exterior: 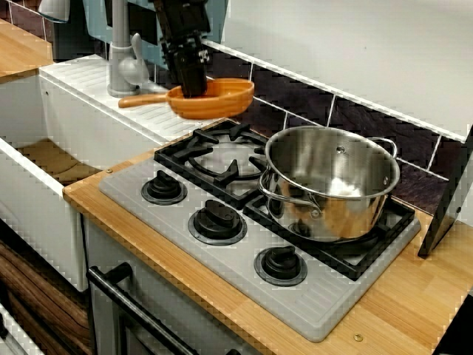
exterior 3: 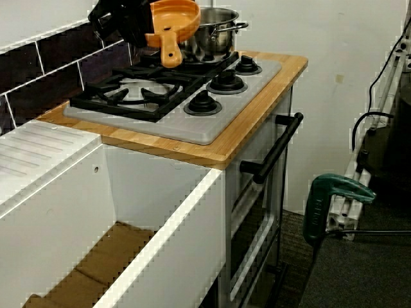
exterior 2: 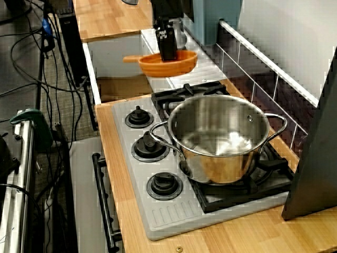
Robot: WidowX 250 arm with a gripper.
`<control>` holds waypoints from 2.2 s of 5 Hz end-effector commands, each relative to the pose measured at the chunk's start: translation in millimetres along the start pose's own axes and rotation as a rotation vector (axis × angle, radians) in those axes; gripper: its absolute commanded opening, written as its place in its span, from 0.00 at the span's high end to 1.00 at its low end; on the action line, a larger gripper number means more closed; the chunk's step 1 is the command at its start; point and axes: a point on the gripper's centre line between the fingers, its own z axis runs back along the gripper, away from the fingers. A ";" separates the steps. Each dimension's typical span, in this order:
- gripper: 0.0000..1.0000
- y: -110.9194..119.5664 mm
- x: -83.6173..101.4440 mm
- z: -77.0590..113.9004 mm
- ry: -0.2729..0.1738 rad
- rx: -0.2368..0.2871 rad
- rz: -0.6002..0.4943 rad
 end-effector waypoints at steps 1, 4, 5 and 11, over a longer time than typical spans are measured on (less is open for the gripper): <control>1.00 -19.8 7.6 43.4 -0.112 0.079 -0.054; 1.00 -39.2 23.0 47.0 -0.161 0.231 -0.025; 1.00 -43.7 27.2 50.4 -0.179 0.263 -0.022; 1.00 -55.7 32.1 38.6 -0.260 0.373 0.047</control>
